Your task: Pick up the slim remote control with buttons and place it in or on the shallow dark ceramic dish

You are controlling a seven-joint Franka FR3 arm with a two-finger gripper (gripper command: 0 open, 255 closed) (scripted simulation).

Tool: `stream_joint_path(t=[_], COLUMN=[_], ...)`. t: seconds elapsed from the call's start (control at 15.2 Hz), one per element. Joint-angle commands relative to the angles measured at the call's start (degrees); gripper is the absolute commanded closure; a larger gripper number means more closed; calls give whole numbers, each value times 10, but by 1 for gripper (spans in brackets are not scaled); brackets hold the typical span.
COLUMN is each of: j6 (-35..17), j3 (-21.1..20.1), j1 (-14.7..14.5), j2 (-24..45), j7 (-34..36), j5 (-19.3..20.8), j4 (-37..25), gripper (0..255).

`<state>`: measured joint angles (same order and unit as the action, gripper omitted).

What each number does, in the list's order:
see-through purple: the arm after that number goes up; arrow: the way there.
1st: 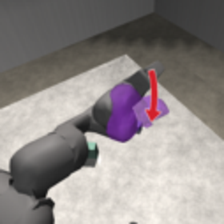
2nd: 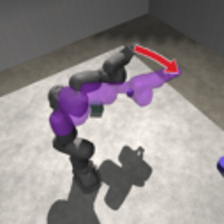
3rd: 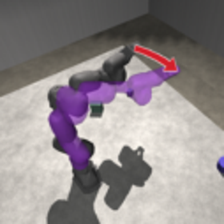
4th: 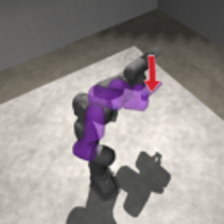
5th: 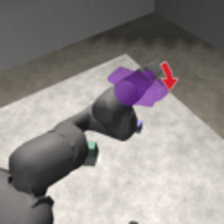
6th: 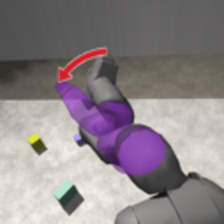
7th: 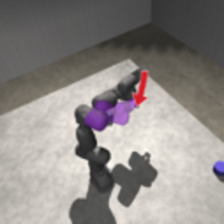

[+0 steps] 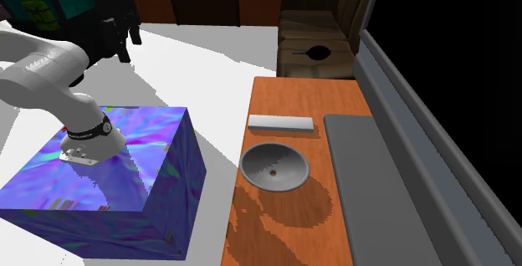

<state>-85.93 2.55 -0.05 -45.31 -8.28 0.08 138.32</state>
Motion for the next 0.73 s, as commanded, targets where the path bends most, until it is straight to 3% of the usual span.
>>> stream_joint_path(t=[0.0,0.66], j6=[0,-175], j3=[0,3], j1=[0,-4], j2=[0,195], j7=[0,-5], j5=[0,3], j4=[0,-43], gripper=[0,0])
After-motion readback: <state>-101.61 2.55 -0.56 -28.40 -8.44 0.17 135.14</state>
